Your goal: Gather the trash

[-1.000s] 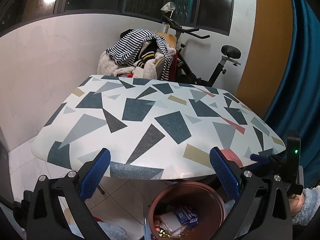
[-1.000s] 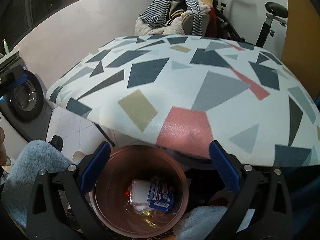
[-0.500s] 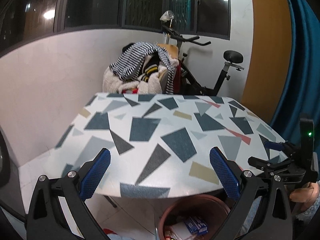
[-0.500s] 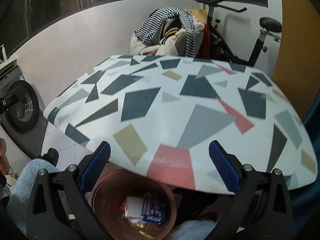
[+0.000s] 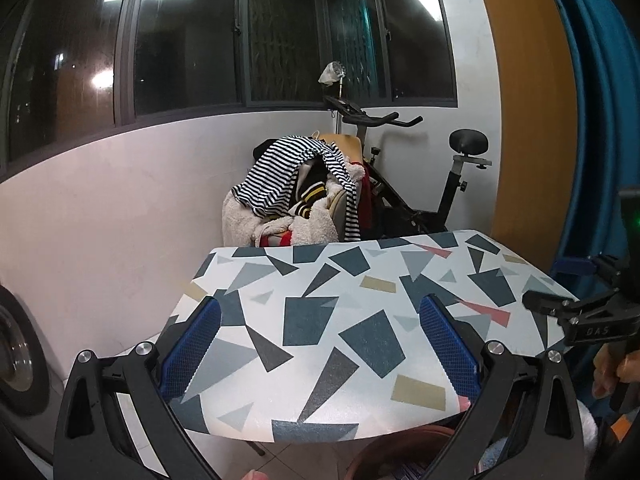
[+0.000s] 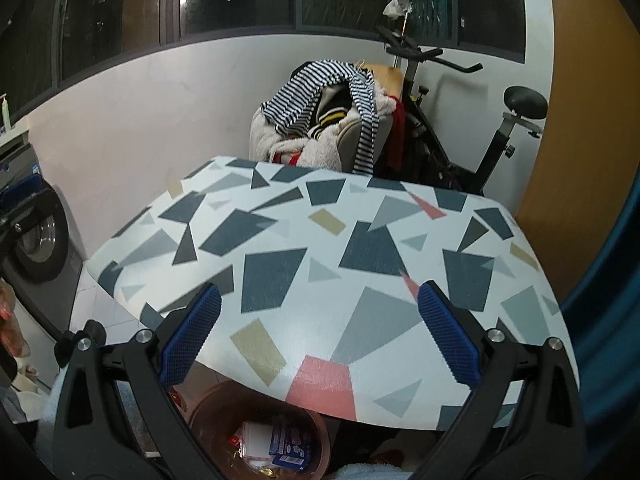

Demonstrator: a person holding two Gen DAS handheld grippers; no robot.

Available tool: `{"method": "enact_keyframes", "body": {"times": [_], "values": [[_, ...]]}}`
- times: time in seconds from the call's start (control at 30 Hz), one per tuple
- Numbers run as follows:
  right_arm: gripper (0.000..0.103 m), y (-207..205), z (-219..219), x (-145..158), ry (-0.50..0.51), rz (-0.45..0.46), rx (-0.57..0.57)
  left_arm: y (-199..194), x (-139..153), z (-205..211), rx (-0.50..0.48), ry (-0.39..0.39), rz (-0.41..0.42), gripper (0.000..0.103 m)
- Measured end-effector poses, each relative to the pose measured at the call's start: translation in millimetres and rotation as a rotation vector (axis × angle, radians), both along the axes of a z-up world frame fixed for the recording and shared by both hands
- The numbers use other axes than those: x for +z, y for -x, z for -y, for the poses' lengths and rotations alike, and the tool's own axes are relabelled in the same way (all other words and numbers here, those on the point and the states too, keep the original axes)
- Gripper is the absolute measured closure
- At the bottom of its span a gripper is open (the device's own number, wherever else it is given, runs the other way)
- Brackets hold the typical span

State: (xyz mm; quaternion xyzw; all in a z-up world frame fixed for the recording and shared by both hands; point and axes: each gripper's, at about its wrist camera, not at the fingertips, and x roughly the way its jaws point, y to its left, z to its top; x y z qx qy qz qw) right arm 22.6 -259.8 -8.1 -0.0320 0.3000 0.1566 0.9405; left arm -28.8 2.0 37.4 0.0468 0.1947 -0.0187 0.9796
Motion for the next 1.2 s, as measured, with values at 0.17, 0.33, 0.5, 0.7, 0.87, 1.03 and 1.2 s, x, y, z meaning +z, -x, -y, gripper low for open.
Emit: {"method": "enact_keyframes", "body": {"times": [0.17, 0.33, 0.5, 0.7, 0.87, 1.03, 1.2], "values": [[0.006, 6, 3, 22, -0.015, 0.029, -0.004, 2, 9, 2, -0.005, -0.007, -0.004, 0.006], [0.006, 11, 3, 32, -0.012, 0.045, -0.007, 3, 14, 5, -0.012, -0.012, -0.012, 0.006], [0.006, 14, 3, 39, -0.007, 0.051, -0.011, 1, 15, 8, -0.009, -0.026, -0.02, 0.006], [0.006, 15, 3, 41, -0.005, 0.053, -0.011, -1, 13, 8, -0.012, -0.016, -0.035, 0.006], [0.006, 15, 4, 42, -0.005, 0.051, -0.011, -2, 13, 7, -0.011, -0.019, -0.038, 0.006], [0.006, 16, 5, 42, -0.004, 0.051, -0.011, -2, 13, 8, -0.013, -0.017, -0.039, 0.006], [0.006, 16, 5, 42, -0.002, 0.051, -0.01, -2, 14, 8, -0.013, -0.016, -0.039, 0.006]]}}
